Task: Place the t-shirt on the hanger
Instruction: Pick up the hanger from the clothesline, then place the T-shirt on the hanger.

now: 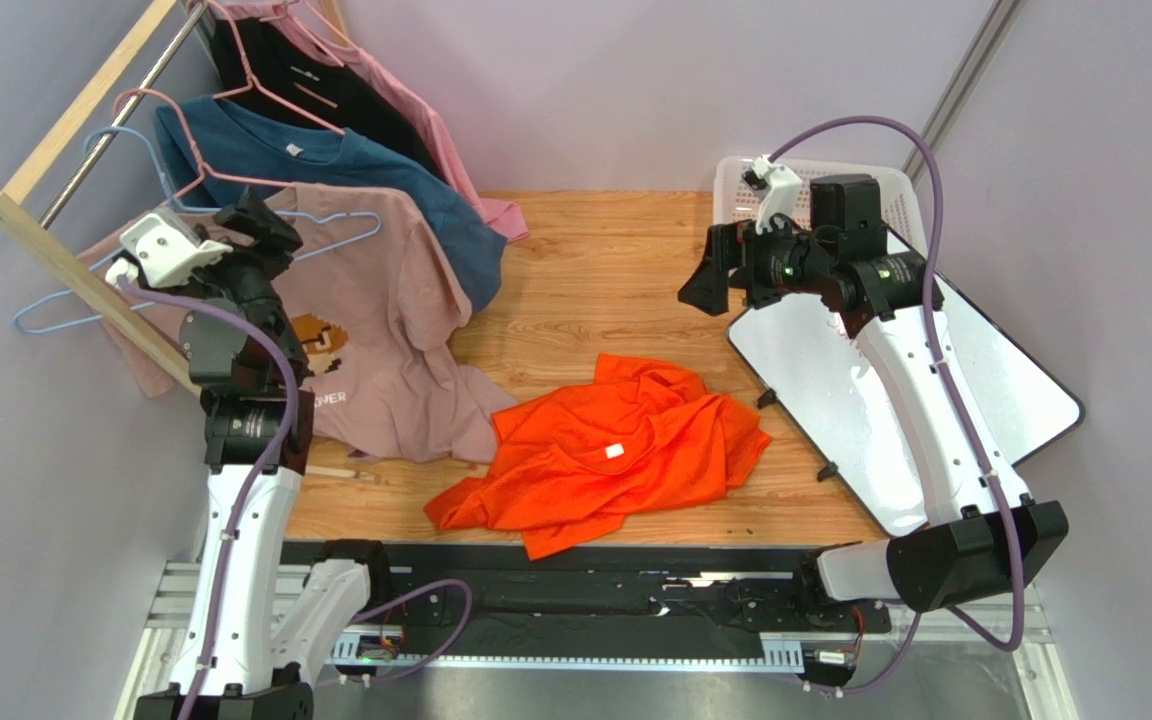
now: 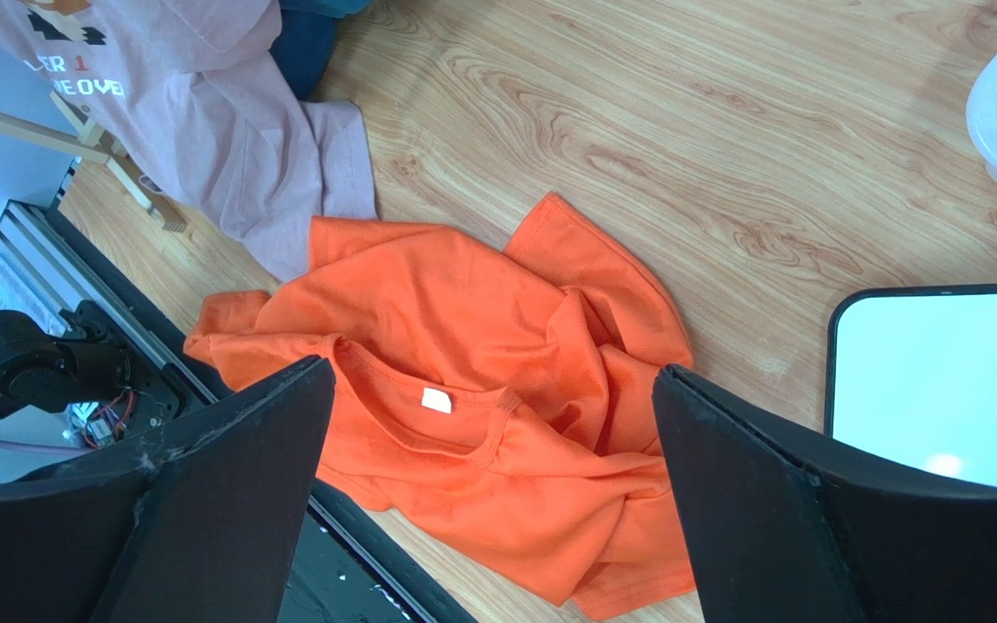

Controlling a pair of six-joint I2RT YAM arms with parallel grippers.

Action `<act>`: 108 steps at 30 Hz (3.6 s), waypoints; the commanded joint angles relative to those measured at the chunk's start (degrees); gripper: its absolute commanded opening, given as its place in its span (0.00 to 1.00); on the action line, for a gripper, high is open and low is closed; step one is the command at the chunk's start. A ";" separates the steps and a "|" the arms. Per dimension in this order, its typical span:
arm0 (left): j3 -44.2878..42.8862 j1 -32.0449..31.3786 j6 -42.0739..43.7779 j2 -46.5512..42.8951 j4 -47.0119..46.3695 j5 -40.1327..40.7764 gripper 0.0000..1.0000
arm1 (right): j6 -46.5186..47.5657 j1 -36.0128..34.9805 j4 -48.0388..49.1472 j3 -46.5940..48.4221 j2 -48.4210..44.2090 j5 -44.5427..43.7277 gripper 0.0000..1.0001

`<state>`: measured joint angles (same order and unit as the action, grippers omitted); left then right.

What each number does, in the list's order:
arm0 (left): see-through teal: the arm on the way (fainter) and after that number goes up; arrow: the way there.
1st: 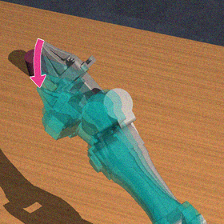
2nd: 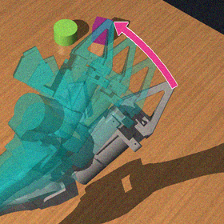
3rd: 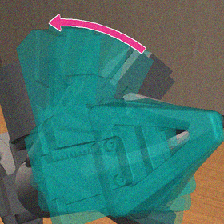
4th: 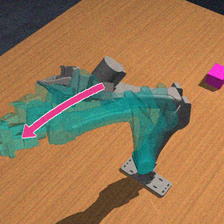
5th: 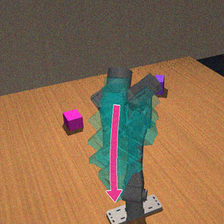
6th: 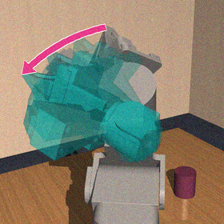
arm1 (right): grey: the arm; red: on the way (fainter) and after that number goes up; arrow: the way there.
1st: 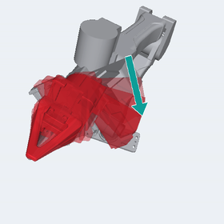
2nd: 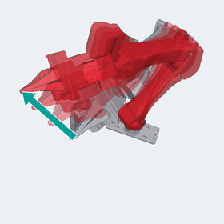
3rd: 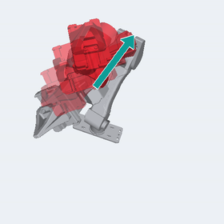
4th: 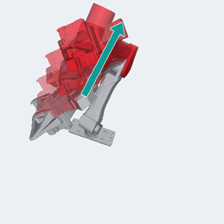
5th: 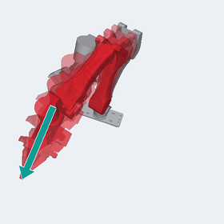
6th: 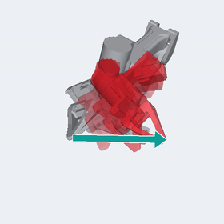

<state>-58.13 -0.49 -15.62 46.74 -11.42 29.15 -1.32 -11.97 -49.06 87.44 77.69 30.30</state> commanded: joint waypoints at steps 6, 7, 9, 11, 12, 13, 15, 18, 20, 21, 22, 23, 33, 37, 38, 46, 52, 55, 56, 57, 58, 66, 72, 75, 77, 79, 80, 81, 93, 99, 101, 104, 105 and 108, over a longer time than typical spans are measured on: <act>-4.18 5.49 -4.85 5.10 -2.73 3.03 0.71 | 1.15 -0.25 0.45 2.65 1.24 0.72 1.00; -4.62 6.20 -5.64 5.81 -2.73 2.33 0.69 | 1.06 -0.16 0.37 2.65 1.32 0.63 1.00; -5.41 7.43 -7.14 7.91 -3.61 1.79 0.65 | 1.06 -0.25 0.19 2.56 1.24 0.55 1.00; -5.85 7.79 -7.15 9.07 -5.96 1.35 0.62 | 1.15 -0.16 0.02 2.47 1.24 0.46 1.00; -5.86 7.96 -6.71 9.94 -6.85 1.00 0.57 | 1.06 -0.25 -0.07 2.39 1.15 0.46 1.00; -5.94 7.96 -6.53 10.30 -7.56 0.83 0.54 | 1.06 -0.25 -0.25 2.39 1.15 0.28 1.00; -5.77 7.87 -6.01 10.82 -9.23 -0.05 0.45 | 2.62 -0.25 -0.25 2.30 1.15 0.19 1.00; -5.16 7.87 -5.13 10.30 -9.94 -1.37 0.31 | 2.64 -0.25 -0.51 2.21 1.06 0.11 1.00; -4.11 7.87 -4.16 9.34 -10.81 -2.25 0.27 | 2.64 -0.16 -0.51 1.95 0.97 0.11 0.99; -3.66 7.96 -3.64 8.90 -11.25 -3.64 0.22 | 2.64 -0.25 -0.43 1.86 0.97 0.19 0.99; -3.22 7.88 -2.59 8.37 -11.69 -4.35 0.19 | 2.73 -0.25 -0.42 1.86 1.06 0.37 0.99; -2.26 7.87 -1.97 7.67 -12.48 -4.88 0.13 | 2.64 -0.25 -0.34 1.95 1.32 0.46 0.99; -0.67 7.87 -4.31 3.62 -6.70 -9.89 0.00 | 1.85 -0.34 0.02 3.17 2.38 1.42 0.99; -2.08 7.87 -13.46 2.22 3.84 -14.80 0.00 | 1.85 -0.16 0.19 3.70 2.82 2.21 0.98; -1.55 7.96 -14.95 1.52 4.30 -17.60 0.00 | 1.85 -0.25 0.19 3.79 2.99 2.39 0.98; -2.34 7.26 -28.66 -0.33 9.65 -30.01 0.00 | 3.26 -0.51 1.68 5.81 3.96 7.83 0.98; 1.16 -1.16 -31.05 -0.95 10.02 -34.16 0.00 | 4.56 -8.41 7.39 8.00 4.84 7.85 1.00; 1.62 -8.28 -30.97 0.01 8.52 -32.75 0.00 | 5.19 -15.70 11.51 9.33 5.72 4.87 1.00; 1.53 -9.78 -31.14 0.45 8.43 -32.23 0.00 | 4.84 -18.85 13.44 8.98 5.80 4.24 1.00; 1.35 -12.84 -31.40 0.89 8.34 -31.87 0.00 | 4.49 -20.36 17.38 8.46 5.98 3.80 1.00; 1.09 -14.09 -31.58 1.42 8.17 -31.61 0.00 | 3.88 -21.77 19.07 8.80 6.33 2.58 1.00; 1.18 -23.23 -31.05 4.59 7.90 -26.07 0.00 | -5.80 -33.81 24.80 16.27 16.51 2.92 0.98; 0.56 -24.64 -30.62 5.20 8.87 -26.16 0.00 | -6.23 -37.60 25.76 19.70 21.44 1.33 0.92; 0.91 -25.00 -29.47 4.77 9.66 -26.07 0.00 | -7.81 -37.87 27.61 20.49 23.20 2.03 0.63; 1.18 -25.00 -29.04 4.41 10.01 -26.24 0.00 | -8.78 -38.30 28.14 20.14 23.56 3.09 0.47; 0.91 -25.00 -28.33 4.06 10.19 -27.90 0.00 | -8.44 -38.48 27.97 19.09 23.21 5.02 0.09; 0.56 -25.00 -27.20 3.97 10.45 -28.70 0.00 | -8.26 -38.31 27.36 18.48 22.16 4.94 0.00; -0.22 -25.00 -26.49 3.80 12.98 -28.71 0.04 | -7.74 -38.05 26.91 16.82 21.37 4.59 0.00; -2.77 -24.91 7.49 -6.31 45.14 -52.68 0.99 | 13.77 -19.42 11.46 -1.74 1.86 9.06 0.00; -4.28 -24.91 37.30 -5.35 65.61 -62.45 0.99 | 43.53 -15.98 -13.14 -8.33 -6.84 5.92 0.00; -3.84 -24.91 43.36 -4.03 70.80 -65.09 0.99 | 47.71 -15.98 -19.20 -11.74 -9.82 4.16 0.00; -2.34 -25.00 51.08 -0.78 74.51 -67.37 0.99 | 54.04 -16.07 -24.76 -14.48 -12.55 1.43 0.00; -2.08 -25.00 53.39 1.23 75.48 -69.12 0.97 | 54.93 -16.16 -25.73 -15.53 -13.00 0.21 0.00; -1.29 -25.00 60.07 4.74 76.11 -70.36 0.95 | 58.62 -16.07 -31.17 -15.72 -12.92 -0.95 0.00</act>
<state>-60.42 -25.17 28.77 47.22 58.85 -35.62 45.89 -27.99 -70.41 71.88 65.89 32.12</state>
